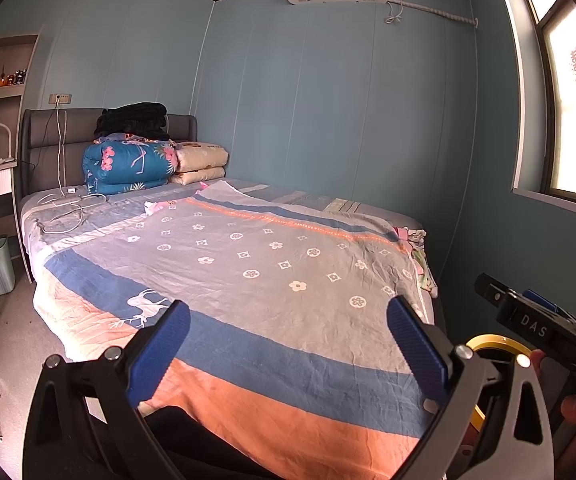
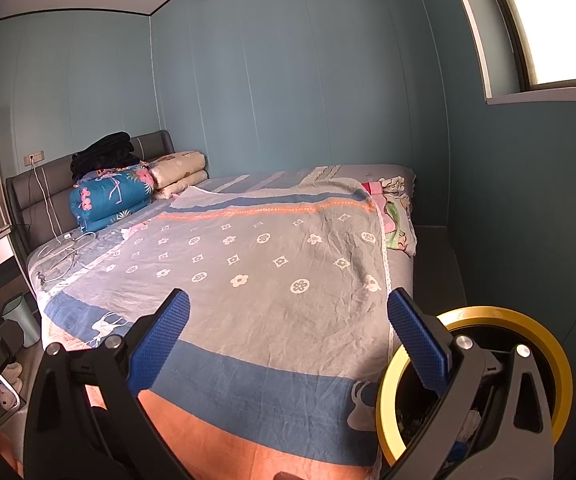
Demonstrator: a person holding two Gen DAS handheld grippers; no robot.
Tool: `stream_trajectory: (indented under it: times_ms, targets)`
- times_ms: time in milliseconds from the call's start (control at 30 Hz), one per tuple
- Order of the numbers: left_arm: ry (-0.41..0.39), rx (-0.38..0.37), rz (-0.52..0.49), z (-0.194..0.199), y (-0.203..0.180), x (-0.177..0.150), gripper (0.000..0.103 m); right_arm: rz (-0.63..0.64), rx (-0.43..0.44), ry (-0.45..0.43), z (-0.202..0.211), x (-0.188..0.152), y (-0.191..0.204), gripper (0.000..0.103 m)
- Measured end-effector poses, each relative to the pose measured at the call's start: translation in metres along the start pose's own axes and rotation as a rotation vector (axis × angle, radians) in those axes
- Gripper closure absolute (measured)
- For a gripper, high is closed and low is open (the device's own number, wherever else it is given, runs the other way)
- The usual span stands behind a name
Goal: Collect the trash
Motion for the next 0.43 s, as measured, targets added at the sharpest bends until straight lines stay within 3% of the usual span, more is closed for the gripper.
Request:
stream_trajectory:
  times_ms: [433]
  targets:
    - [-0.007, -0.006, -0.027, 0.0013, -0.008, -0.0013, 0.008, -0.006, -0.003, 0.006, -0.0011, -0.0013, 0.0005, 0.008]
Point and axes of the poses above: each gripper's, at about its wrist camera, not at the fingertips, and z roughly against the way its jaws point, y to its left, x to its top, the point moved 10 cm from there along -z, roughly the way its jaws point, and after that the axes turned 10 degrees about x, right-handed, at the moved point
